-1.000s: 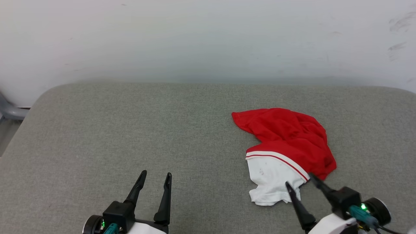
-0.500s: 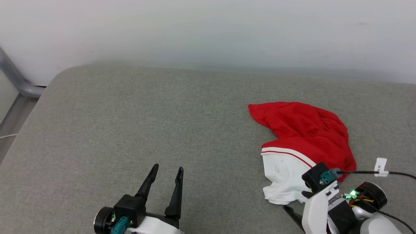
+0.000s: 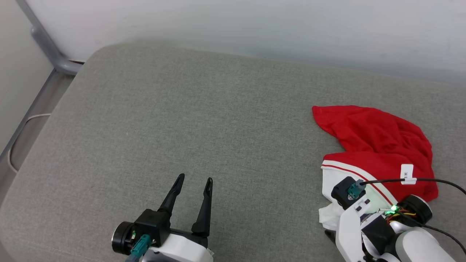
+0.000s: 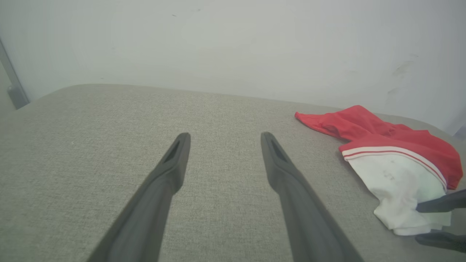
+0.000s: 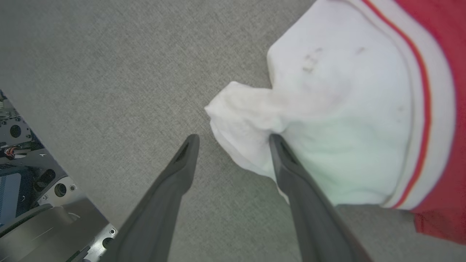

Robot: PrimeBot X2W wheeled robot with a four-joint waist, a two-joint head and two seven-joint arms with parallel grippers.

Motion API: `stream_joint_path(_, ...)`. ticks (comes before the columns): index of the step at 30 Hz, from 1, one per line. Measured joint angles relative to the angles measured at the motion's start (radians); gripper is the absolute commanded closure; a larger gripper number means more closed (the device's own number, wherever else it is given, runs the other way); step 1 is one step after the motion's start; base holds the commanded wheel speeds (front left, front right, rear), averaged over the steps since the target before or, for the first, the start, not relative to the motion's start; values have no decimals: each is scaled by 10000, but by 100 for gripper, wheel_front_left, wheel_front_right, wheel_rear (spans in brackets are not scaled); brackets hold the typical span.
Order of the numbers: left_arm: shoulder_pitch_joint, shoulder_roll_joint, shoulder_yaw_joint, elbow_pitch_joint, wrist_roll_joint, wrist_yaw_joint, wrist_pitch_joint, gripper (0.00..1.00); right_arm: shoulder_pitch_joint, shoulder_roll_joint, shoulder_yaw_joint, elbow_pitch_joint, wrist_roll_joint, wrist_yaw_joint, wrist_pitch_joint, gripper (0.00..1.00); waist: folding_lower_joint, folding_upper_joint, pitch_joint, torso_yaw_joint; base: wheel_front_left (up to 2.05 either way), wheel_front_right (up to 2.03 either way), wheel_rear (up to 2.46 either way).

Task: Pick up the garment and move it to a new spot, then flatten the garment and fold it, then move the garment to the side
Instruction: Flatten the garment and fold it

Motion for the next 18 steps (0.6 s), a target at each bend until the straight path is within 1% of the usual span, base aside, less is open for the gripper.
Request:
stream_joint_path(8,-116,-2,-92,-29,-13,92,0,0,-154,-12,376,1068,58,-6,-163,0,0,0,280,256,0,0,0)
stream_joint_path(9,-133,-2,-88,-29,-13,94,0,0,-187,-17,466,1156,127,-8,-176,9,0,0,289,252,0,0,0)
stream_joint_path(10,-148,-2,-82,-27,-12,107,0,0,-243,-42,600,1223,167,-10,-242,53,0,0,290,242,0,0,0)
stream_joint_path(11,-150,-2,-73,-23,-10,132,0,0,-283,-59,669,1287,207,-12,-313,95,0,0,288,224,0,0,0)
stream_joint_path(12,-151,0,-59,-12,-8,134,0,0,-349,-81,782,1333,268,-25,-420,100,0,0,278,201,0,0,0)
stream_joint_path(18,-136,-4,40,50,21,128,0,0,-553,-13,1114,1298,662,-13,-1457,100,0,0,23,-63,0,0,0)
